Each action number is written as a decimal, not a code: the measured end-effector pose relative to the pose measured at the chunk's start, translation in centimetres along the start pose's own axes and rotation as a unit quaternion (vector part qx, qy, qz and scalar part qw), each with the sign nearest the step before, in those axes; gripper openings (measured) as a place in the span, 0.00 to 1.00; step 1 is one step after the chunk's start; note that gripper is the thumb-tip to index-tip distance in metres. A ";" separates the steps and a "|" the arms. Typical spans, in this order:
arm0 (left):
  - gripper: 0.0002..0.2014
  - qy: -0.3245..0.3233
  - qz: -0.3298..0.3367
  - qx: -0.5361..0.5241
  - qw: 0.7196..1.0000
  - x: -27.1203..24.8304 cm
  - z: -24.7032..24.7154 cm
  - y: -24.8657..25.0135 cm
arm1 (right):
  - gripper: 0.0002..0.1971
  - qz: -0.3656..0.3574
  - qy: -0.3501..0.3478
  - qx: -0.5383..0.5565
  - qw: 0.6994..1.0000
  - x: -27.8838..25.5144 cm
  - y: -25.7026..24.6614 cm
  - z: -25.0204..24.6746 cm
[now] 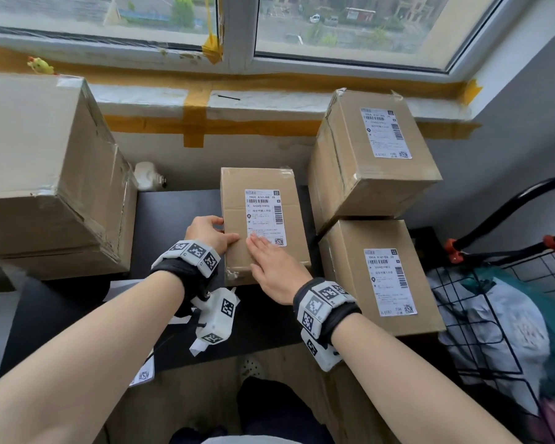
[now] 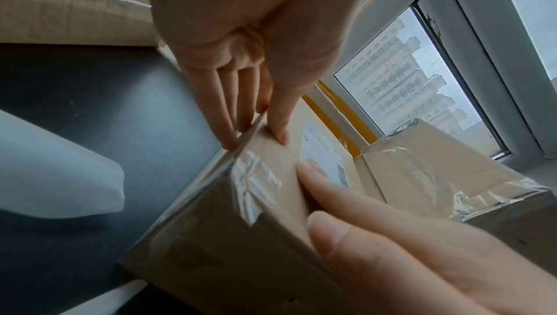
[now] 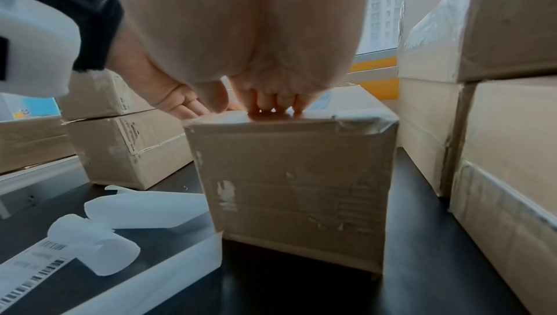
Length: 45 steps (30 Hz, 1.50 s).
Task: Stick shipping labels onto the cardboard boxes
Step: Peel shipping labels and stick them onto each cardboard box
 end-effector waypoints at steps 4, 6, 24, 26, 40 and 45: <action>0.25 0.002 -0.007 -0.012 1.000 -0.1 -0.1 -0.1 | 0.28 0.015 0.007 -0.005 1.000 -0.7 -0.3 0.0; 0.25 -0.007 -0.020 -0.031 0.999 -0.2 -0.1 -0.2 | 0.28 0.026 0.008 -0.013 1.000 -0.9 0.1 0.1; 0.36 -0.076 -0.045 -0.043 0.995 -0.1 0.8 -0.3 | 0.28 0.089 0.002 -0.013 0.996 0.9 5.9 -0.8; 0.36 -0.075 -0.049 -0.049 0.995 0.1 0.9 -0.6 | 0.28 0.087 -0.003 -0.020 0.996 2.1 6.3 -1.3; 0.34 -0.068 -0.050 -0.058 0.995 0.1 0.8 -0.8 | 0.30 0.051 -0.049 -0.023 0.997 6.2 4.0 -2.6; 0.34 -0.070 -0.049 -0.065 0.994 -0.1 0.8 -0.6 | 0.29 0.008 -0.046 -0.014 0.999 7.4 1.7 -2.4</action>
Point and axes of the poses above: each hand's wrist, its own x-axis towards the middle knuckle, its own z-axis out of the palm, y = z × x, the point moved 8 cm from there along x, towards the middle knuckle, and after that the axes turned 13 degrees about -x, right-handed, at the moved point
